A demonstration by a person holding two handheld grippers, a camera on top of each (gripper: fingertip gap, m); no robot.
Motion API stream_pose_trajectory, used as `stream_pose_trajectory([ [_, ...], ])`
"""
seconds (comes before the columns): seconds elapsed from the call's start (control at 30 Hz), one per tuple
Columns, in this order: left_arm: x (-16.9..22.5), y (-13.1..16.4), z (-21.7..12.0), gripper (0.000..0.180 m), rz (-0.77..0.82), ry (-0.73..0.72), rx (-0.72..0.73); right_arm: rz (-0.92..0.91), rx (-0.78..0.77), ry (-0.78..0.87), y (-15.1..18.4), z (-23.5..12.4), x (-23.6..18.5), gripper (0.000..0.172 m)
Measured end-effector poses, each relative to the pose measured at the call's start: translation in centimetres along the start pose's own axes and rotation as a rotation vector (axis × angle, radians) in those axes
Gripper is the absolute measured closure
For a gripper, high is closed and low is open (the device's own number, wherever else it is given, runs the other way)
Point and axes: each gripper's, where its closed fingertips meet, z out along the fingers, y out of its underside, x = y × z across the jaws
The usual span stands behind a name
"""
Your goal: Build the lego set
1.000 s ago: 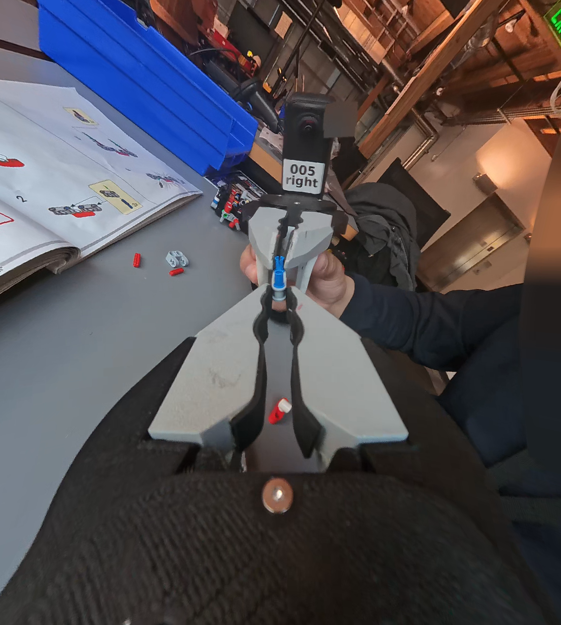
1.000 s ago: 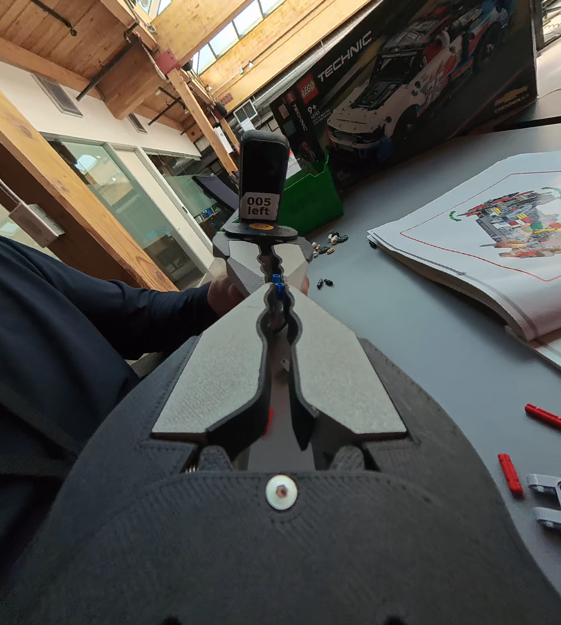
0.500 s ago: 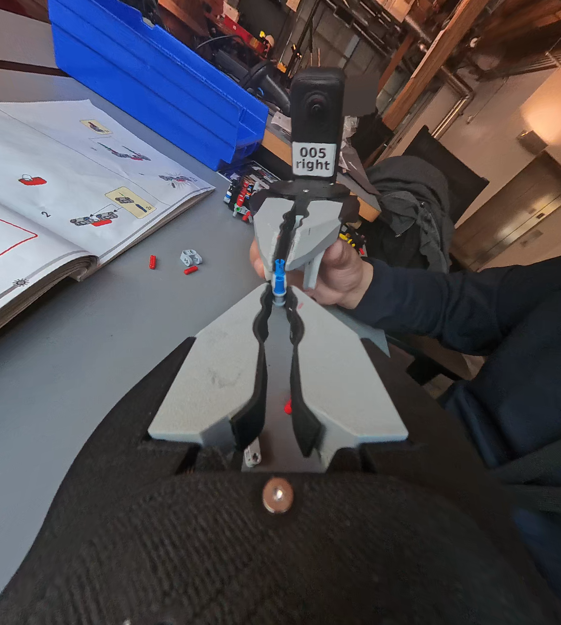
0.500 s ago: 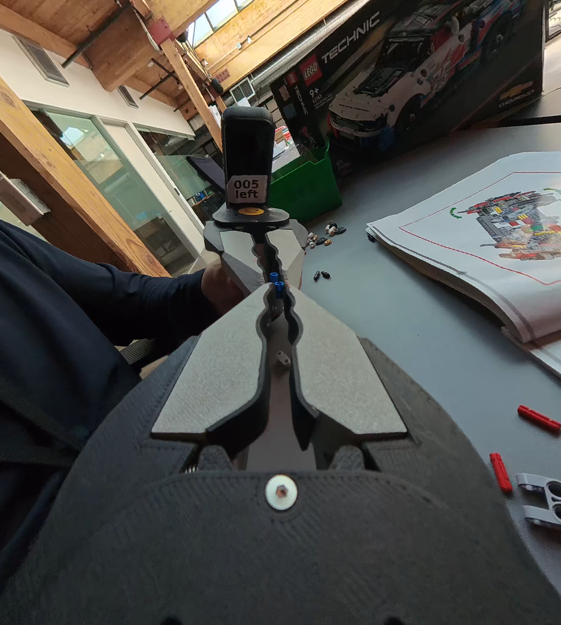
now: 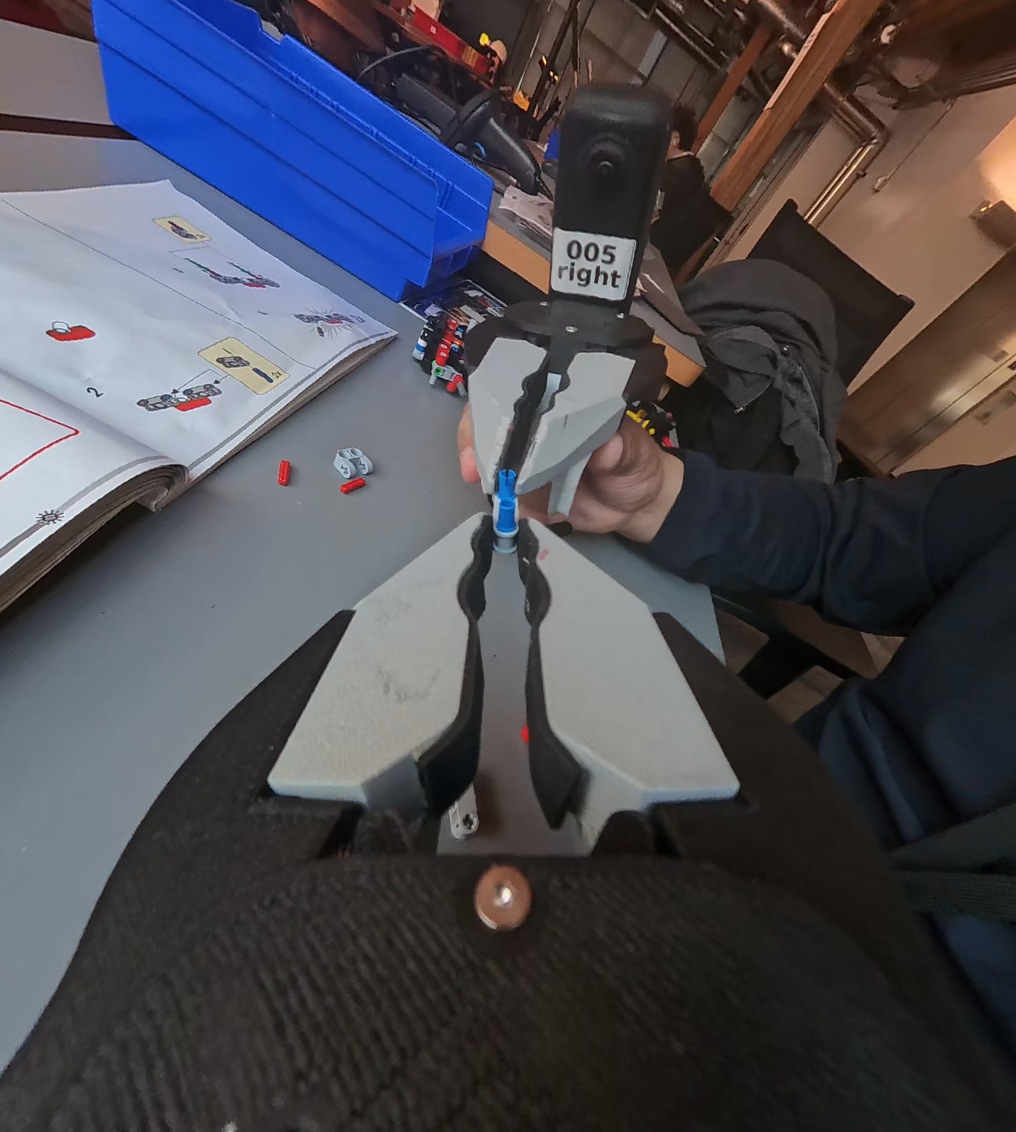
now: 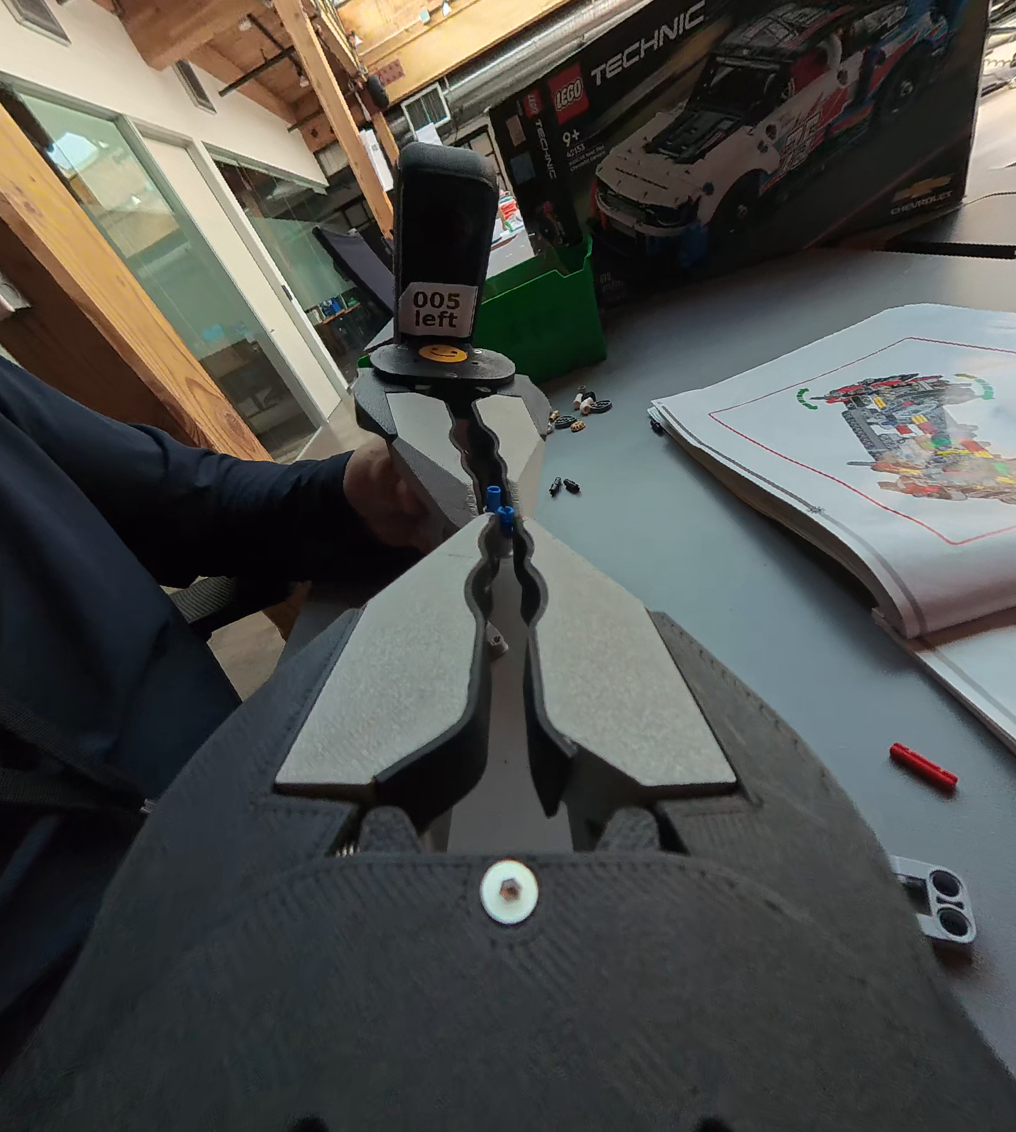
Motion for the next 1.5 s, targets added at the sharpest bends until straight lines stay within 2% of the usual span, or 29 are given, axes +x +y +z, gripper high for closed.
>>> stream_pose_trajectory([
  [0.33,0.0,0.2,0.1,0.175,-0.002,-0.011,-0.020,0.020,-0.026,-0.022,0.3,0.1,0.1,0.172],
  [0.5,-0.3,0.5,0.4,0.174,-0.039,-0.010,-0.018,-0.009,-0.086,0.024,0.9,0.4,0.3,0.171],
  [0.67,-1.2,1.3,0.1,0.175,0.005,-0.099,-0.095,0.012,-0.114,0.041,1.6,1.0,0.8,0.172],
  [1.2,-0.6,1.0,0.3,0.175,-0.053,-0.041,-0.067,0.027,-0.097,-0.034,1.2,1.0,0.3,0.171],
  [1.37,-1.7,1.6,0.1,0.175,-0.138,-0.052,-0.084,0.040,-0.143,0.073,1.9,1.7,1.4,0.170],
  [1.5,-3.0,1.1,-0.6,0.175,-0.117,-0.106,-0.054,0.109,-0.105,0.094,1.3,2.7,2.5,0.170],
])
